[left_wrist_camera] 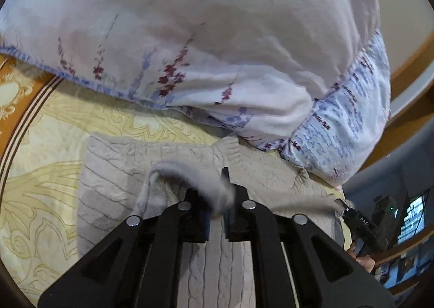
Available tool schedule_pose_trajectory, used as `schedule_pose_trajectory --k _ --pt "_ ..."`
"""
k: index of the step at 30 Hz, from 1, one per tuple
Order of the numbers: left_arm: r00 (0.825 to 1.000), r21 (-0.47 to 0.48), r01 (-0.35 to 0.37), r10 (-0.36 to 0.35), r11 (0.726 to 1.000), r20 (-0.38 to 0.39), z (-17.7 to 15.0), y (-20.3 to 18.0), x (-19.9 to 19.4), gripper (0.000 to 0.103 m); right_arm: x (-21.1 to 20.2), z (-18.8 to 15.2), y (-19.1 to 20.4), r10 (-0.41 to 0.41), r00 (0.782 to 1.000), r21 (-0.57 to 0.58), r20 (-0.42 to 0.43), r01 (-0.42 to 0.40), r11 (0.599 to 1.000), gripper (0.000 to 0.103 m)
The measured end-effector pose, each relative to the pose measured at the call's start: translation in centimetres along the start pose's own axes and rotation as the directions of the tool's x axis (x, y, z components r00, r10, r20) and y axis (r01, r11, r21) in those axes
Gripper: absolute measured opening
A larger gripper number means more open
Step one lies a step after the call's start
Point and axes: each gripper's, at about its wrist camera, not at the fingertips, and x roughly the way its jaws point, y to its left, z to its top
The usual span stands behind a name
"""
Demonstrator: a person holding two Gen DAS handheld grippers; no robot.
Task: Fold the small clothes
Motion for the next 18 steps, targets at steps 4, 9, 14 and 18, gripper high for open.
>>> schedule_pose_trajectory --k 4,9,14,18 --pt "1.000 -0.008 -0.022 0.022 1.000 0.020 -0.2 0.3 -1.2 0.051 -2.0 -0.2 -0.4 0.033 0.998 0.024 0.048 -0.034 0.999 0.061" --pt "0.998 0.044 -0.037 0.034 0.998 0.048 -1.1 0.6 -4.8 0.057 -5.8 -1.5 -1.7 0.011 0.996 -0.024 0.091 -0.009 1.000 0.060" --pt "0.998 0.113 -0.069 0.068 0.991 0.017 -3.4 1.4 -7.3 0.046 -8.0 -3.8 -3.6 -0.024 0.998 -0.054 0.063 0.028 0.998 0.042" --pt "0.995 0.153 -0.103 0.104 0.983 0.001 -5.2 2.0 -8.1 0.040 -7.7 -5.1 -4.0 -0.031 0.999 -0.081 0.019 0.033 0.996 0.041"
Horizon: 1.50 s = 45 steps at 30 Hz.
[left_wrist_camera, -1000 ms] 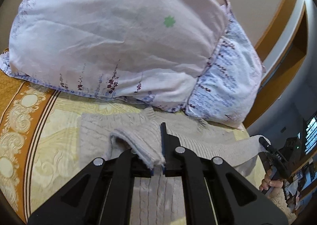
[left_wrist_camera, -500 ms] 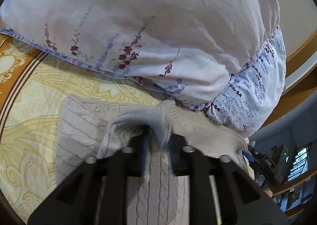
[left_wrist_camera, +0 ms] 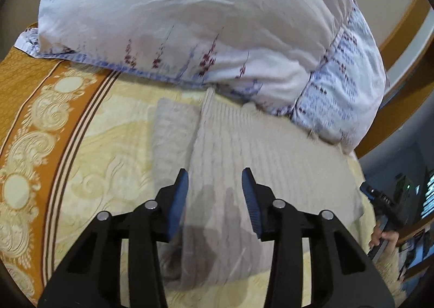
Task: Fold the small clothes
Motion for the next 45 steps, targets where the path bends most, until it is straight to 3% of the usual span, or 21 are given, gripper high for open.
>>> schedule_pose_trajectory --k 9,12,14,16,24,32,36,40,42,43,45 --pt "0.998 0.027 -0.030 0.032 0.999 -0.055 -1.8 -0.2 1.3 0.037 0.7 -1.5 0.4 -0.007 0.999 -0.052 -0.041 0.005 0.999 0.021" --pt "0.998 0.021 -0.032 0.033 0.999 -0.059 -1.9 -0.1 1.6 0.029 0.8 -1.7 0.3 -0.010 0.999 -0.054 -0.043 0.008 0.999 0.015" --pt "0.997 0.010 -0.013 0.014 1.000 -0.071 -2.0 0.1 1.8 0.014 0.7 -1.8 0.4 -0.006 0.999 -0.065 -0.037 0.003 0.998 0.012" --pt "0.997 -0.002 -0.007 0.007 1.000 -0.072 -2.1 0.4 1.8 0.008 0.4 -1.8 0.7 -0.010 1.000 -0.078 -0.023 0.008 0.997 0.011" --pt "0.998 -0.004 0.033 -0.033 0.999 -0.060 -2.1 1.1 0.3 0.007 -1.7 -2.1 0.5 -0.004 1.000 -0.044 0.008 0.004 0.999 0.010" --pt "0.997 0.008 -0.003 0.003 1.000 -0.073 -2.8 1.7 1.2 0.007 0.3 -2.9 0.2 -0.123 0.992 -0.035 -0.034 0.122 0.992 0.010" --pt "0.998 0.016 -0.011 0.012 1.000 -0.059 -2.7 1.4 0.9 0.012 0.5 -2.9 1.2 -0.179 0.983 -0.085 -0.030 0.175 0.981 0.011" --pt "1.000 0.003 -0.006 0.006 1.000 0.003 -2.4 1.1 -0.8 0.035 -0.6 -2.6 2.1 -0.193 0.981 -0.086 0.004 0.193 0.977 0.016" --pt "0.999 0.000 0.009 -0.009 1.000 0.038 -2.2 0.6 -1.6 0.041 -1.2 -2.4 3.1 -0.182 0.983 -0.103 0.040 0.185 0.977 0.025" --pt "0.999 0.006 0.019 -0.019 1.000 0.048 -2.1 0.2 -1.7 0.044 -1.3 -2.3 3.8 -0.166 0.985 -0.117 0.048 0.171 0.978 0.035" --pt "0.998 0.029 0.039 -0.040 0.999 0.053 -2.0 -1.0 -1.6 0.047 -1.0 -2.4 5.1 -0.123 0.992 -0.155 0.041 0.128 0.980 0.038"
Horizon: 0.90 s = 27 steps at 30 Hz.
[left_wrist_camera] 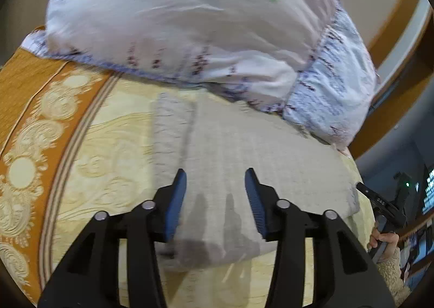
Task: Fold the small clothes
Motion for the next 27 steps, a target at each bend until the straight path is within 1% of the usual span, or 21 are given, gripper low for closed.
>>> schedule_pose_trajectory --k 3,6,8,12,14,15,16,17,18,21,22,24,27 --pt "0.999 0.037 0.013 -0.012 0.999 -0.030 -0.2 -1.7 1.3 0.049 1.0 0.0 1.9 0.023 0.999 -0.047 -0.025 -0.024 0.999 0.038" --pt "0.997 0.053 -0.008 0.011 0.999 -0.071 -0.5 -2.3 3.0 0.051 2.7 0.0 3.2 0.020 0.998 -0.076 -0.066 -0.025 0.997 0.038" --pt "0.996 0.040 -0.021 0.025 0.999 -0.088 -0.8 -2.0 3.6 0.052 3.9 -0.3 3.2 0.000 0.994 -0.083 -0.112 -0.009 0.996 0.040" --pt "0.996 0.007 0.010 -0.009 1.000 -0.090 -0.8 -1.1 3.8 0.052 4.2 -0.2 2.9 0.004 0.992 -0.076 -0.128 -0.013 0.997 0.042" --pt "0.995 -0.035 0.060 -0.063 0.998 -0.082 -0.5 -0.5 3.2 0.053 3.8 0.2 3.1 -0.001 0.991 -0.061 -0.133 -0.007 0.998 0.042" --pt "0.993 -0.072 0.100 -0.104 0.992 -0.061 -0.1 0.1 2.6 0.053 3.4 0.3 3.4 0.007 0.992 -0.060 -0.127 -0.015 0.998 0.042" --pt "0.992 -0.108 0.119 -0.123 0.987 -0.031 0.3 0.9 2.0 0.054 3.2 0.4 3.8 0.020 0.993 -0.064 -0.118 -0.028 0.998 0.042" --pt "0.992 -0.129 0.119 -0.122 0.985 -0.013 0.6 1.4 1.6 0.057 3.0 0.6 4.5 0.035 0.994 -0.076 -0.106 -0.043 0.996 0.042" --pt "0.995 -0.155 0.098 -0.098 0.983 0.008 1.1 2.3 1.1 0.058 2.9 0.6 5.1 0.042 0.994 -0.086 -0.103 -0.051 0.995 0.043" --pt "0.999 -0.193 0.045 -0.043 0.980 0.014 1.9 4.0 0.7 0.059 3.6 0.7 7.2 0.072 0.991 -0.114 -0.114 -0.086 0.990 0.043" --pt "0.999 -0.213 0.045 -0.044 0.976 0.008 2.1 4.5 0.8 0.060 4.0 0.7 8.1 0.076 0.989 -0.132 -0.123 -0.092 0.987 0.043" --pt "0.997 -0.266 0.070 -0.074 0.962 -0.005 2.2 5.6 1.3 0.061 4.6 0.5 9.6 0.077 0.989 -0.160 -0.128 -0.097 0.982 0.043" --pt "0.997 -0.307 0.061 -0.073 0.950 -0.027 2.6 6.6 2.2 0.061 5.0 0.1 11.0 0.085 0.988 -0.187 -0.128 -0.108 0.977 0.043"
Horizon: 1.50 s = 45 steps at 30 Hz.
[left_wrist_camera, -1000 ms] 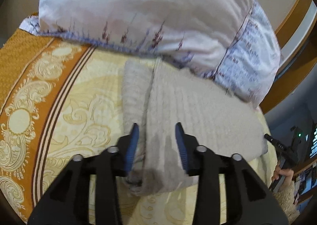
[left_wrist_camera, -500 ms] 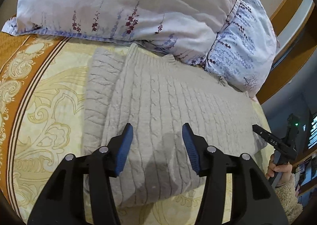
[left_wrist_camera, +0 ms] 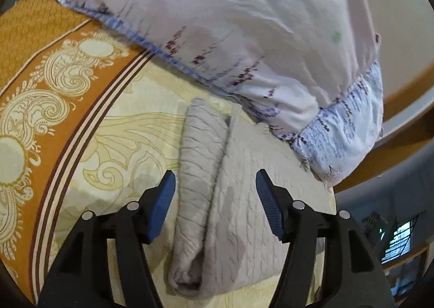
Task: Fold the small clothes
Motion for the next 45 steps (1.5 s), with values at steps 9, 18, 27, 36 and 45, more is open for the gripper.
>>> schedule_pose_trajectory --k 9,18,27,36,45 --pt "0.999 -0.014 -0.007 0.006 1.000 -0.046 0.5 -0.2 2.4 0.064 1.4 0.2 1.0 -0.002 1.000 -0.021 -0.013 0.002 1.000 0.043" --pt "0.997 -0.018 0.004 -0.005 1.000 -0.071 0.3 -1.4 3.6 0.055 1.7 0.2 0.8 0.022 1.000 -0.014 -0.009 -0.022 1.000 0.045" --pt "0.997 -0.036 -0.032 0.029 0.999 -0.071 -0.1 -2.3 4.4 0.026 1.5 -0.1 0.5 0.039 0.999 -0.003 0.002 -0.039 0.999 0.045" --pt "0.998 -0.033 0.065 -0.066 0.997 -0.018 0.2 -4.9 2.9 0.018 0.7 -0.4 0.1 0.069 0.998 0.007 0.010 -0.069 0.998 0.044" --pt "0.977 0.012 0.212 -0.212 0.977 0.028 0.0 -11.4 2.6 0.015 -0.4 -0.8 -1.6 0.096 0.995 0.052 0.041 -0.098 0.994 0.044"
